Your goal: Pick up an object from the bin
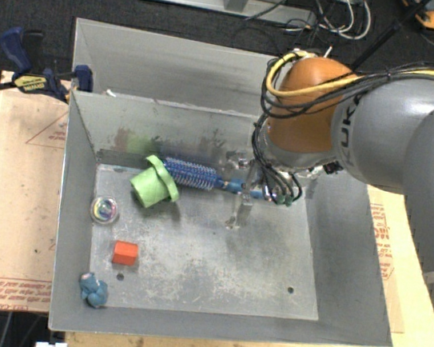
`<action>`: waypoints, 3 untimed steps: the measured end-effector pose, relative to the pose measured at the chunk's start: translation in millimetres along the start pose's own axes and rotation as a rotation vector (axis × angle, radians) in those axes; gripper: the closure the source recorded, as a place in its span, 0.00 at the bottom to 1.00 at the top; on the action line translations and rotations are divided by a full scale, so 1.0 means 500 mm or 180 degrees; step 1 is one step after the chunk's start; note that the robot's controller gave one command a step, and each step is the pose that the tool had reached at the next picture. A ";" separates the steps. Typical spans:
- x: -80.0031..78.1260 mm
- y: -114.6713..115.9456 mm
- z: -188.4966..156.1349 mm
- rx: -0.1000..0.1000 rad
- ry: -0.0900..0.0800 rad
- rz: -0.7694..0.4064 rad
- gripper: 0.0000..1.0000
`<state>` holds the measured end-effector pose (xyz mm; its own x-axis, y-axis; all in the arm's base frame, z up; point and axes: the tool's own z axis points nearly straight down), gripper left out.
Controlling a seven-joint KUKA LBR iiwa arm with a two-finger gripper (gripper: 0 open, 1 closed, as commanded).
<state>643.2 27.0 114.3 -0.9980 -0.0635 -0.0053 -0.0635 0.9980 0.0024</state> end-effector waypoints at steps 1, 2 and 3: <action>-0.012 -0.063 0.081 -0.0001 -0.0022 0.0495 0.00; -0.016 -0.061 0.077 -0.0004 -0.0044 0.0491 0.00; -0.017 -0.061 0.075 -0.0005 -0.0052 0.0489 1.00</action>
Offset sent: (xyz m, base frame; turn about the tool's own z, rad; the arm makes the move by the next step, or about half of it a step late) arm 0.0045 -0.0321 -0.0443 0.1566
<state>653.9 -3.0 76.6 -0.9957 0.0900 -0.0212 0.0899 0.9959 0.0059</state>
